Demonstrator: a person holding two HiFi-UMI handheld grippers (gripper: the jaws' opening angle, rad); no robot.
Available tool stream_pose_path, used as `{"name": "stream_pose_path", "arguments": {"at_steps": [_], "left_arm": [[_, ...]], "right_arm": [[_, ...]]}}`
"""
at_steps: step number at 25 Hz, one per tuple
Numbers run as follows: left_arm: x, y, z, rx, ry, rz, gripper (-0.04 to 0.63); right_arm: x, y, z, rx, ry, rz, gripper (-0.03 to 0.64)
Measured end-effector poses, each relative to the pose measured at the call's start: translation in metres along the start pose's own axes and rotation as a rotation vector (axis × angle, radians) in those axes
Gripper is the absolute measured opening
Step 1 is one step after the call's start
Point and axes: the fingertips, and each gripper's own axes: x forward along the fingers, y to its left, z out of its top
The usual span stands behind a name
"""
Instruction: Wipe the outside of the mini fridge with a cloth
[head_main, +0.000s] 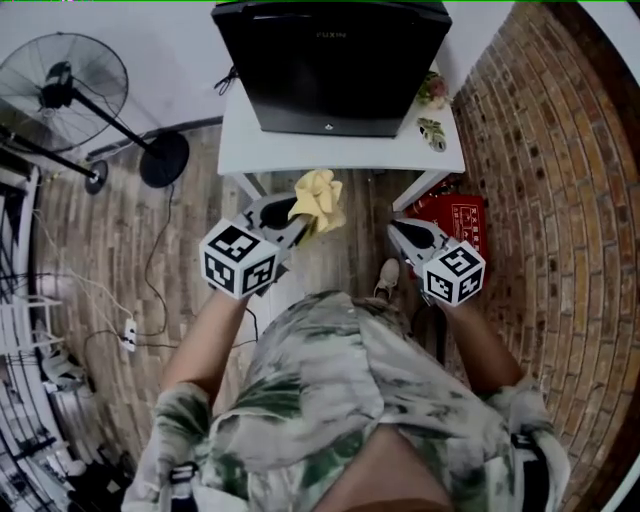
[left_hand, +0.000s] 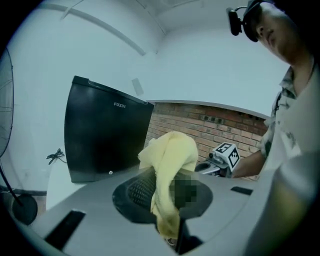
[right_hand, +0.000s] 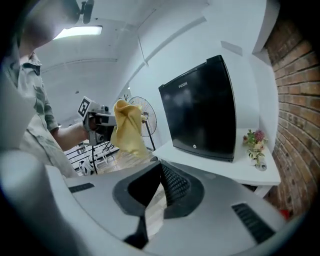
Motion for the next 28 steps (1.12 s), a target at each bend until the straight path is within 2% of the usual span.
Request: {"name": "stream_pose_path", "arguments": {"at_steps": [11,21,28], "left_arm": [[-0.090,-0.037,-0.076,-0.044,0.018,-0.013,0.071],[-0.124,-0.036,-0.094,-0.047,0.013,-0.006,0.071],[-0.128,-0.032,-0.099,-0.060,0.005,0.015,0.072]], "right_arm": [[-0.003,0.072,-0.002,-0.053,-0.039,-0.021,0.021],[-0.006,0.113,0.006,-0.116,-0.057,-0.033,0.021],[-0.002,0.119,0.007,-0.145,-0.056,-0.021,0.020]]}}
